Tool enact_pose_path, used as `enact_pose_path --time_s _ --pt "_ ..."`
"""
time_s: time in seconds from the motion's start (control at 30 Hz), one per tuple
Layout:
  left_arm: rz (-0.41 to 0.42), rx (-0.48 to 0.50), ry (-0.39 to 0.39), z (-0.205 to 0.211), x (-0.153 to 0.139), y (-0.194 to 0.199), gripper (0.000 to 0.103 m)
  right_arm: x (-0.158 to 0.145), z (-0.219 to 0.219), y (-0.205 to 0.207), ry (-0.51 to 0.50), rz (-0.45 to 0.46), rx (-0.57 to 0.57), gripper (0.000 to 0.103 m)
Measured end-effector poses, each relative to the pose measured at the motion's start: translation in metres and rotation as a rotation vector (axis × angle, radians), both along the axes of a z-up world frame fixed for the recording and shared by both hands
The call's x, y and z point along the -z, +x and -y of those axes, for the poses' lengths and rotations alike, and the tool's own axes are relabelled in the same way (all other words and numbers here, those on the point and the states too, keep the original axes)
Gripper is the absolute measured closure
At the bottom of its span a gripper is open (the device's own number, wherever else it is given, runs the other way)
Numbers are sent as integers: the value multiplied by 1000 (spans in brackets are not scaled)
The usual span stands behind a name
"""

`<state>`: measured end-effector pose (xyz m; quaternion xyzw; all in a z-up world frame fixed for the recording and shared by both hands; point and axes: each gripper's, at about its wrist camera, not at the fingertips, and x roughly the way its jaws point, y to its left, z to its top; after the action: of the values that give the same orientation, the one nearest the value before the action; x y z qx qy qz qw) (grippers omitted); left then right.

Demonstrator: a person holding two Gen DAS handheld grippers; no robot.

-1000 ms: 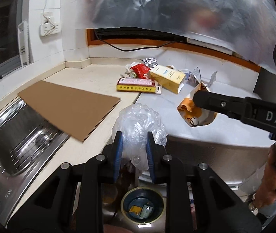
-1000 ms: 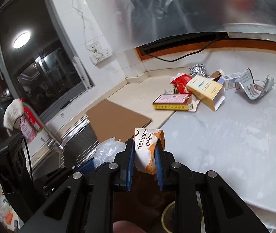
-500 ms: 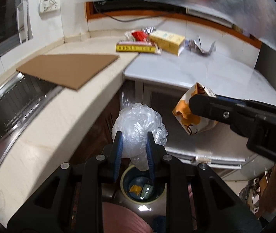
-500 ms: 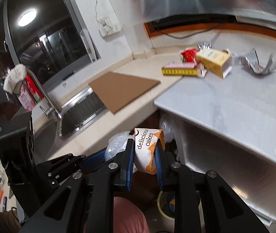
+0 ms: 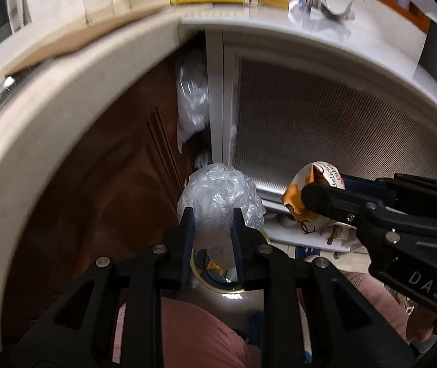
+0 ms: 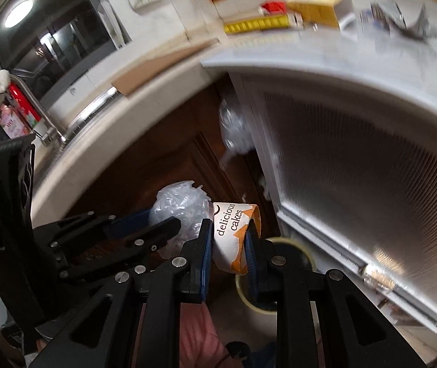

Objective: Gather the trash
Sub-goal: 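Lower both held items into the floor bin and open both tools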

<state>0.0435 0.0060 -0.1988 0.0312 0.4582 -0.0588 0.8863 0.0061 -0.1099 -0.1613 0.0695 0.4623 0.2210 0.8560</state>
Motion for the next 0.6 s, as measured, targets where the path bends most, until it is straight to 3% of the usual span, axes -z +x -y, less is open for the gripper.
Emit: enact_pose_path --time_s 0.6 --pt "-246 26 -96 0 104 67 83 129 3 47 -50 -132 -14 84"
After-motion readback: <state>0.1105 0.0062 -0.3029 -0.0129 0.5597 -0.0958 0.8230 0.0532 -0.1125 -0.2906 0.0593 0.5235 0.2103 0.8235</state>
